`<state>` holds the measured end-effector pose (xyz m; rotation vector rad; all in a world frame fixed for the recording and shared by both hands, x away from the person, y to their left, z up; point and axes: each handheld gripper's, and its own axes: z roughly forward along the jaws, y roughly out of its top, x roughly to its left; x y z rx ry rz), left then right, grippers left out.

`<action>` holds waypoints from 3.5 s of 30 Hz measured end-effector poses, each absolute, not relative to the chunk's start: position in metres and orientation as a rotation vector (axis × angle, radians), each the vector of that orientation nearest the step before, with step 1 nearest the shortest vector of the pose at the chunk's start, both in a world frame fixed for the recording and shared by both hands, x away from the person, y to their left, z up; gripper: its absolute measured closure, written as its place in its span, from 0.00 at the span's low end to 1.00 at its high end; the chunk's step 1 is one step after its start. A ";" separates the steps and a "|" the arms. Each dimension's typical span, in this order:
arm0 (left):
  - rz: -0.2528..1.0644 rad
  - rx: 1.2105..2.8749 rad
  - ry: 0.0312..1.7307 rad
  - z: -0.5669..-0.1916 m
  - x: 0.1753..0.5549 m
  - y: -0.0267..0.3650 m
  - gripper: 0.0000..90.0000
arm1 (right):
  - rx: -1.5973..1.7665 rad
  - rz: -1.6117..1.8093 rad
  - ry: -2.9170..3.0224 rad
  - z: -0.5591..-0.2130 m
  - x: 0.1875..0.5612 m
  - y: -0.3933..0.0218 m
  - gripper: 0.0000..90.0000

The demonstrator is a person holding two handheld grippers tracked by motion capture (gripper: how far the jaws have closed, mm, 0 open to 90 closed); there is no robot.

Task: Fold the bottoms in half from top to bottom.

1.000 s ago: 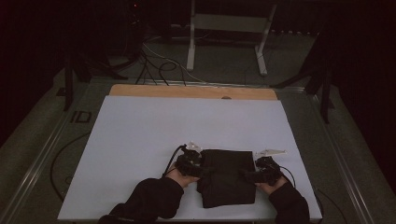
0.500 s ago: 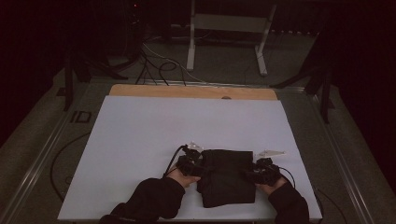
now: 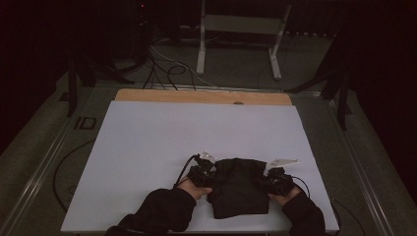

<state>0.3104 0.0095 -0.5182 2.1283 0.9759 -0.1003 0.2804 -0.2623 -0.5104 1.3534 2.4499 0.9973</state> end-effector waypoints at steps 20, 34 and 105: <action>-0.066 2.102 0.919 -0.496 0.307 0.009 0.82 | 1.266 1.068 2.388 -0.497 0.273 -0.262 0.90; -0.035 2.035 0.887 -0.462 0.311 0.018 0.82 | 1.222 1.166 2.300 -0.467 0.277 -0.261 0.90; 0.028 2.002 0.844 -0.449 0.386 0.125 0.81 | 1.090 1.199 2.247 -0.449 0.358 -0.149 0.90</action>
